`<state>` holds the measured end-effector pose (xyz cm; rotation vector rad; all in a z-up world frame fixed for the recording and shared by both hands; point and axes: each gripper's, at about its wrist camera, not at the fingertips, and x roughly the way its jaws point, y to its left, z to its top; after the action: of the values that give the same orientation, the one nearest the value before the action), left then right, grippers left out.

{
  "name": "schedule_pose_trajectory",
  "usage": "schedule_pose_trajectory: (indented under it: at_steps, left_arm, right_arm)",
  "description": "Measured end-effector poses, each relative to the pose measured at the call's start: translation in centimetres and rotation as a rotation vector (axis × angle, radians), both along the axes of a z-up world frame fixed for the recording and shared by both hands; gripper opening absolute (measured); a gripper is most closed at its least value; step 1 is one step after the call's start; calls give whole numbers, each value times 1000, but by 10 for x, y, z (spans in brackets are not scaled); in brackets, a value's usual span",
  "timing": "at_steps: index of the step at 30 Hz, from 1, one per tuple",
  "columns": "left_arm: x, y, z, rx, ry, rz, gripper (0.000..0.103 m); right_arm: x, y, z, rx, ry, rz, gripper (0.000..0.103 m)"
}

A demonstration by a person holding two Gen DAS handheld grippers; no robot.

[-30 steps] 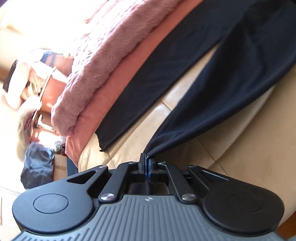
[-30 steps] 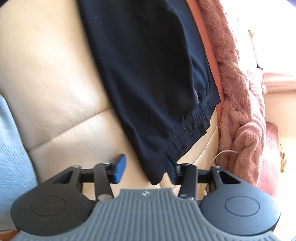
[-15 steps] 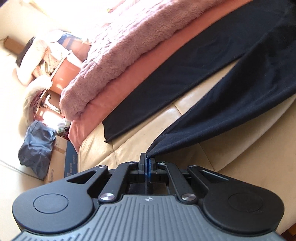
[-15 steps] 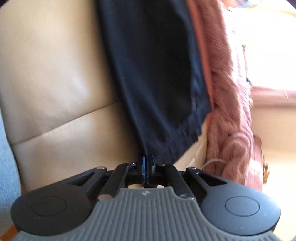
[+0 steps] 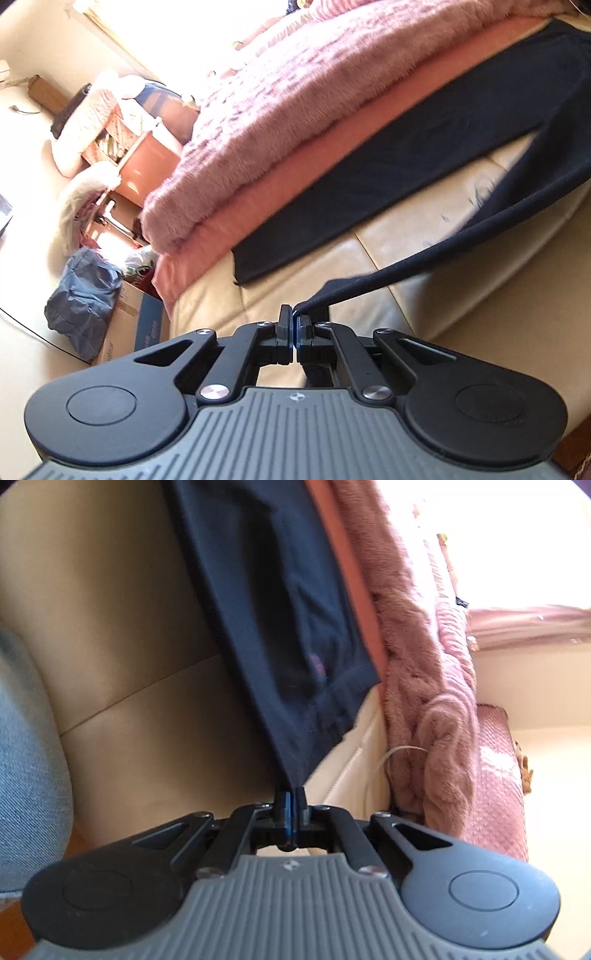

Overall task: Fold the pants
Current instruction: 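Close left gripper on one hem while right gripper closes on the other hem, then lift the hems with both grippers and carry them toward the waistband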

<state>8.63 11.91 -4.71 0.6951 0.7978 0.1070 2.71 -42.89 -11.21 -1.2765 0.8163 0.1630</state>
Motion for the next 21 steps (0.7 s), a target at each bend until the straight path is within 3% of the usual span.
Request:
schedule_pose_trajectory:
  at_steps: [9, 13, 21]
  left_arm:
    - [79, 6, 31, -12, -46, 59, 1]
    - [128, 12, 34, -17, -29, 104, 1]
    - [221, 16, 3, 49, 49, 139, 1]
  right_arm:
    - [71, 8, 44, 83, -122, -76, 0]
    - [124, 11, 57, 100, -142, -84, 0]
    - [239, 16, 51, 114, -109, -68, 0]
